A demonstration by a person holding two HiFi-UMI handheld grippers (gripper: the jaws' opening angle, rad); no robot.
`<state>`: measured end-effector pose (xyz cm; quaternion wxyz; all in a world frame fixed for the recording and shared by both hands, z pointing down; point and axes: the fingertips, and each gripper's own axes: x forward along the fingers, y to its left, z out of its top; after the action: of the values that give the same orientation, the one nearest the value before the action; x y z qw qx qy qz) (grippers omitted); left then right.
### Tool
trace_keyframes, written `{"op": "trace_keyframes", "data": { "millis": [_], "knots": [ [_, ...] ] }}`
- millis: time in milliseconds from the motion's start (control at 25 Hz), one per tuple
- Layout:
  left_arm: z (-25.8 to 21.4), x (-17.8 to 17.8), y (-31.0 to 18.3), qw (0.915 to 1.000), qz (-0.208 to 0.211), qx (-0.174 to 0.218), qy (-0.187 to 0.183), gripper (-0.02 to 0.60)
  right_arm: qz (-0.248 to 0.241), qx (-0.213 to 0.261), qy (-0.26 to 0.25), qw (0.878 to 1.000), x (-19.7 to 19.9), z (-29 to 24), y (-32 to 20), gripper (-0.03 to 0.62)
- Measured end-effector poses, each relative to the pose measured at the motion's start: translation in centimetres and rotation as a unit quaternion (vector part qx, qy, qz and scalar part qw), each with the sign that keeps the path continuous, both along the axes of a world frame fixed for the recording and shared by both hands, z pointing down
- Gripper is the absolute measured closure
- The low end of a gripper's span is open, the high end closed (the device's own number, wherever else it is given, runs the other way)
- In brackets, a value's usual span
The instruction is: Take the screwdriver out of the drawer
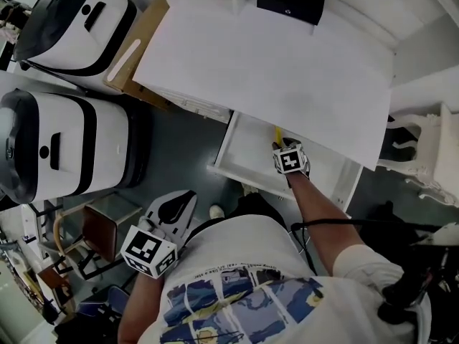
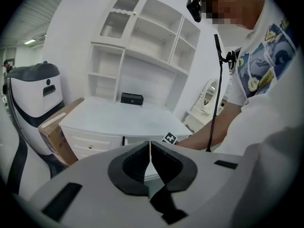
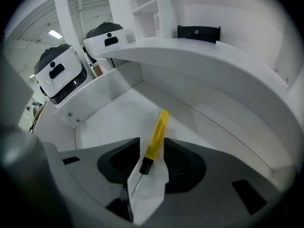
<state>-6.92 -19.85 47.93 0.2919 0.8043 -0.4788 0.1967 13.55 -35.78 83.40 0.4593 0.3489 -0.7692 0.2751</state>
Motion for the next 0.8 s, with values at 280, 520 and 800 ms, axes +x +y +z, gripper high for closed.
{"op": "trace_keyframes", "data": {
  "millis": [280, 520, 800],
  "knots": [
    [0.0, -0.5, -1.1, 0.9998, -0.017, -0.005, -0.005, 0.566, -0.009, -0.027, 0.011, 1.000, -0.7, 0.9, 0.4, 0.432],
    [0.1, -0.9, -1.1, 0.9997, -0.022, -0.004, -0.007, 0.566, -0.005, -0.028, 0.014, 0.999, -0.4, 1.0, 0.4, 0.454],
    [-0.1, -1.6, -0.7, 0.9998, -0.020, 0.003, -0.008, 0.566, -0.004, -0.036, 0.031, 0.999, -0.3, 0.8, 0.4, 0.500]
  ]
}}
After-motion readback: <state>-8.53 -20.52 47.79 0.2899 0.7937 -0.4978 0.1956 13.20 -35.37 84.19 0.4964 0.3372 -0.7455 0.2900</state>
